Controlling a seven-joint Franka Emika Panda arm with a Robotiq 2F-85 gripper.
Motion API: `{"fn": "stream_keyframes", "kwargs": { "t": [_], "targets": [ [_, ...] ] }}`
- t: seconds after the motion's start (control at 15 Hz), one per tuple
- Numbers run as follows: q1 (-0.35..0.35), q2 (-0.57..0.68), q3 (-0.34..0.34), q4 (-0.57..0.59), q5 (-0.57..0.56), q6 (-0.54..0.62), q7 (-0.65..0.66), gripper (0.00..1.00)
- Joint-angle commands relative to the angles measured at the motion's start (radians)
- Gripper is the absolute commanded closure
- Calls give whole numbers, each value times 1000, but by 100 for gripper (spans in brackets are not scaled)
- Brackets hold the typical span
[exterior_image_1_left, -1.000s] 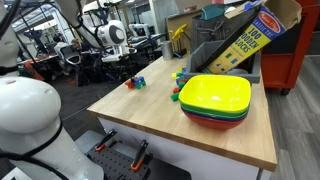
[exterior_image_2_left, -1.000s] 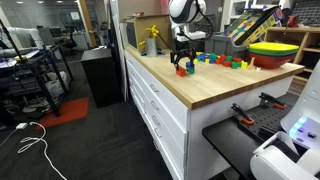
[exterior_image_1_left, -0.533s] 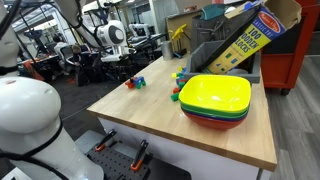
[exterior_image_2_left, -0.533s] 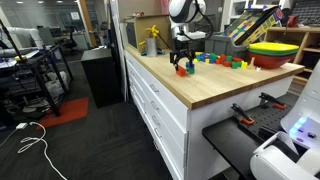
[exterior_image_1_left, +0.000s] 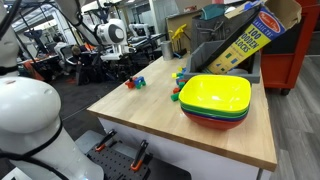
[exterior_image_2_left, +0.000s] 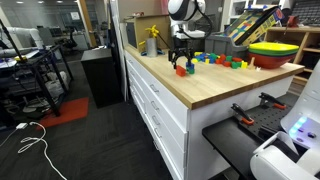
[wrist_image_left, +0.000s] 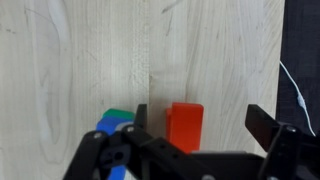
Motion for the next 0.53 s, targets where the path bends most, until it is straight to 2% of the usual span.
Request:
{"fn": "stream_keyframes", "kwargs": {
  "t": [0.0, 0.47],
  "targets": [
    [-9, -10, -1, 32, 25, -14, -9, 0],
    [-1, 10, -13, 57, 4, 4, 34, 0]
  ]
}}
